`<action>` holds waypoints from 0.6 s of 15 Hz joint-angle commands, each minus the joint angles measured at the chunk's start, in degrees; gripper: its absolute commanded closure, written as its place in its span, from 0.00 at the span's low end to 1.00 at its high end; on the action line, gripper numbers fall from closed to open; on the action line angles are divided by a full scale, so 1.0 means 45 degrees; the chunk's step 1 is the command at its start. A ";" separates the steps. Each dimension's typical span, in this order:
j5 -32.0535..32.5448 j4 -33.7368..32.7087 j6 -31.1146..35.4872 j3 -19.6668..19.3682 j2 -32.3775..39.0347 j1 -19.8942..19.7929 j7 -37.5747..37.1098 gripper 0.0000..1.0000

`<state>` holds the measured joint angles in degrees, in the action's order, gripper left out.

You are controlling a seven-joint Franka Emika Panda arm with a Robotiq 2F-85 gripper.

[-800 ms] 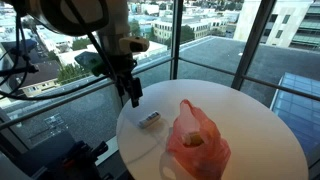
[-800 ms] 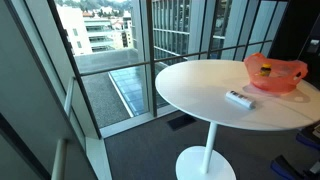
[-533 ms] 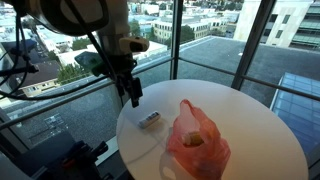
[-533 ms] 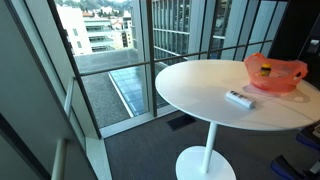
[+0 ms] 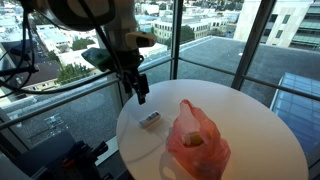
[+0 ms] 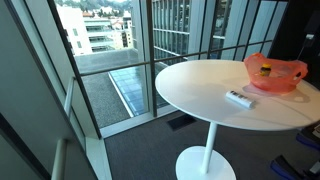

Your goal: Remove the brown bottle from the plastic

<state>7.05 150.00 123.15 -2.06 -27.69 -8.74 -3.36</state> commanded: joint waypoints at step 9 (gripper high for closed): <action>0.1176 -0.2407 0.2300 -0.0818 0.3738 -0.1313 -0.2277 0.00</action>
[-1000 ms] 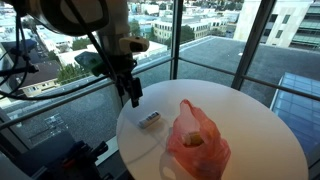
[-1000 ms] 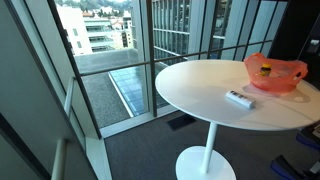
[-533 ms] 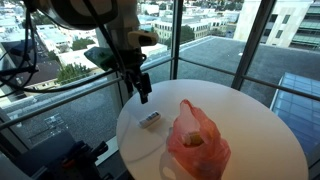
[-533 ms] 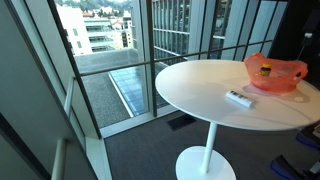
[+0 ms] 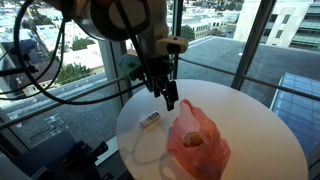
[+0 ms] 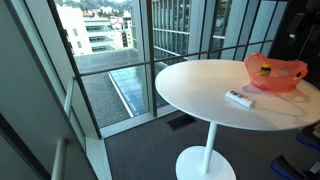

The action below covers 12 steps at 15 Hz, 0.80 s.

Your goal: Remove the brown bottle from the plastic

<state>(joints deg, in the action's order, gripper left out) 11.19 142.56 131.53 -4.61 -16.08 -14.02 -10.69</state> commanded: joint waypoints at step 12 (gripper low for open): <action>0.0270 -0.0395 0.1460 -0.0708 0.1539 -0.0121 -0.0615 0.00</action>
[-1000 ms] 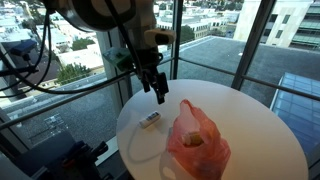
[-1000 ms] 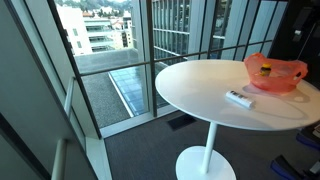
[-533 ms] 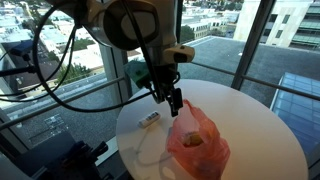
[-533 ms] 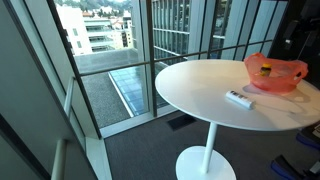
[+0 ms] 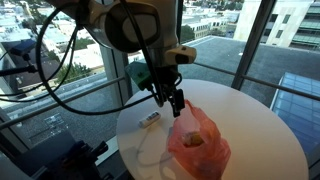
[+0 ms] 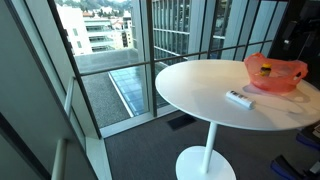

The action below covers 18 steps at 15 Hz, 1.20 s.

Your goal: Remove the brown bottle from the plastic

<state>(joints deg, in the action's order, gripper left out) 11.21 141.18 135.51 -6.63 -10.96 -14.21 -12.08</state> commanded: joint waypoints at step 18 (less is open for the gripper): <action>-0.0206 -0.0393 0.3407 -0.1883 0.3042 -0.0324 -0.0058 0.00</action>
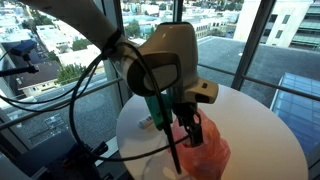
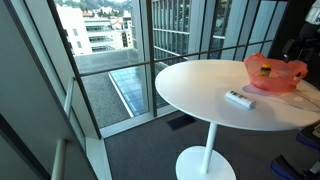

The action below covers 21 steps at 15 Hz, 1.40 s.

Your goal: Remove the brown bottle from the plastic

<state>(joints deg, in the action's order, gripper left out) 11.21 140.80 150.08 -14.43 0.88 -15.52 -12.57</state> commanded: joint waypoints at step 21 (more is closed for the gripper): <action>-0.1341 -0.1501 0.0630 -0.0302 0.2992 0.0260 0.0866 0.00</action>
<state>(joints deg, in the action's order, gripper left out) 6.32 135.78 152.38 -15.10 12.22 -13.80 -10.81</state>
